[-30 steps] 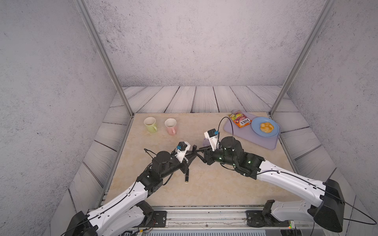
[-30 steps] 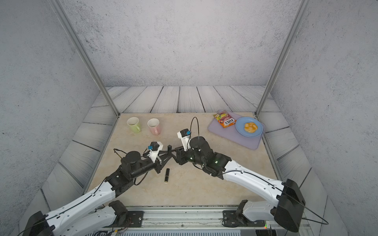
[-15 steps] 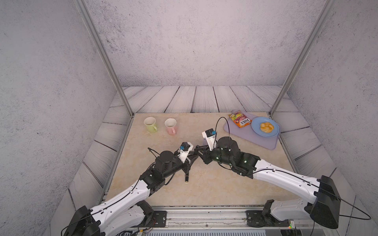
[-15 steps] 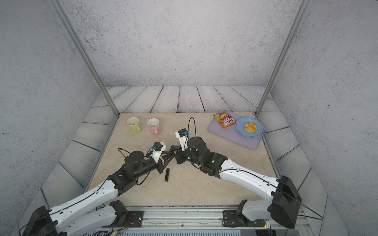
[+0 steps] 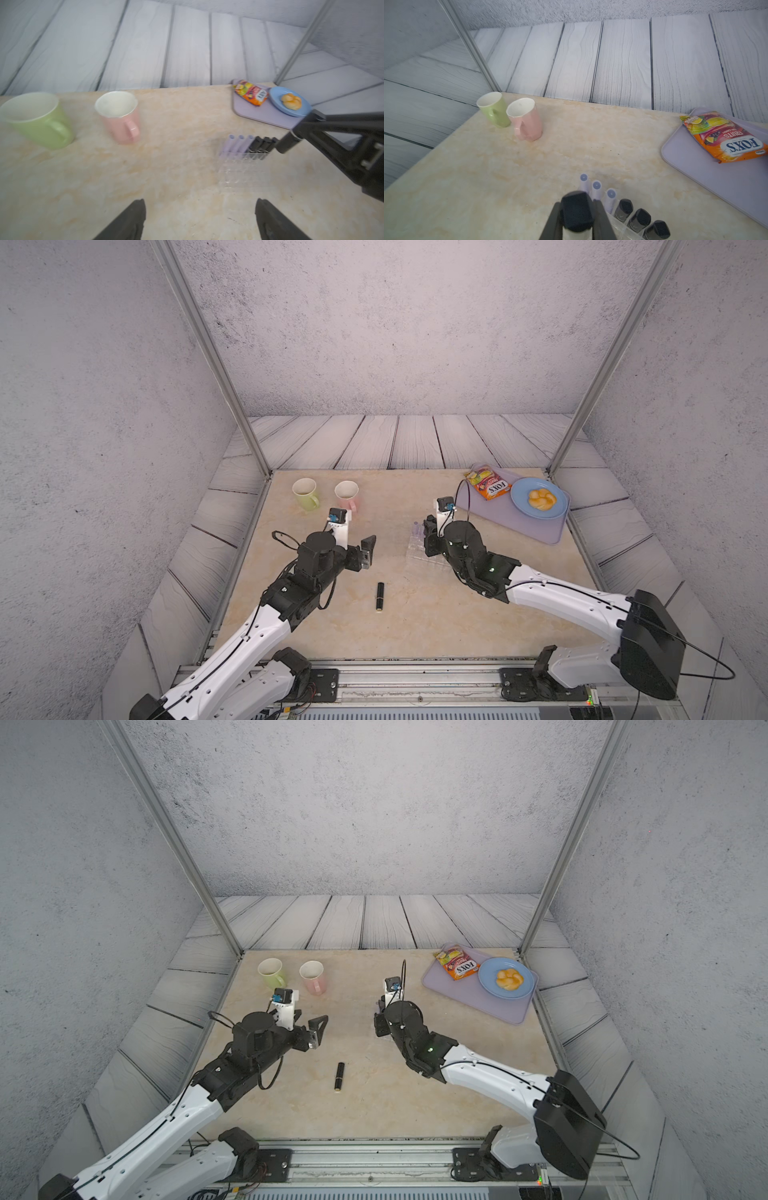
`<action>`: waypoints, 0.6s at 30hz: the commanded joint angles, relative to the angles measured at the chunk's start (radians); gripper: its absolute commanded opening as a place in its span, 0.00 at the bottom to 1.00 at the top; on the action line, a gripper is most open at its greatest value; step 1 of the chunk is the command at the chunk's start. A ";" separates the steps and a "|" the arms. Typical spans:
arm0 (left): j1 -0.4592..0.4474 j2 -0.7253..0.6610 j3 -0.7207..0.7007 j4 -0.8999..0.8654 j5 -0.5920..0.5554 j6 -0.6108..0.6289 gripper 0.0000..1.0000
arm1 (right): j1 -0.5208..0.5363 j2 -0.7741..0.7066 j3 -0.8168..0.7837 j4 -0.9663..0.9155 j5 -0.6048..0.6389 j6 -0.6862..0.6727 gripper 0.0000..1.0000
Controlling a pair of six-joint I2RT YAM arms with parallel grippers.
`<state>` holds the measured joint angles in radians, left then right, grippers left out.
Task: Arrange the lipsticks in the organizer
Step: Place the lipstick in the storage box.
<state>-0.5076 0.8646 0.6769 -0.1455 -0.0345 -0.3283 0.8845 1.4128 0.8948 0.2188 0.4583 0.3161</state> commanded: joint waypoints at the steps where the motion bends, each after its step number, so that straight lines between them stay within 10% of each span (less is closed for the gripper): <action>1: 0.038 0.022 0.011 -0.117 0.016 -0.071 0.87 | 0.005 0.106 -0.031 0.182 0.120 -0.063 0.02; 18: 0.036 0.002 -0.039 -0.084 -0.002 -0.069 0.87 | 0.004 0.329 -0.027 0.441 0.091 -0.076 0.01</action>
<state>-0.4732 0.8719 0.6498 -0.2371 -0.0334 -0.3874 0.8864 1.7130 0.8440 0.6048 0.5327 0.2531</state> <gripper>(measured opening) 0.874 0.212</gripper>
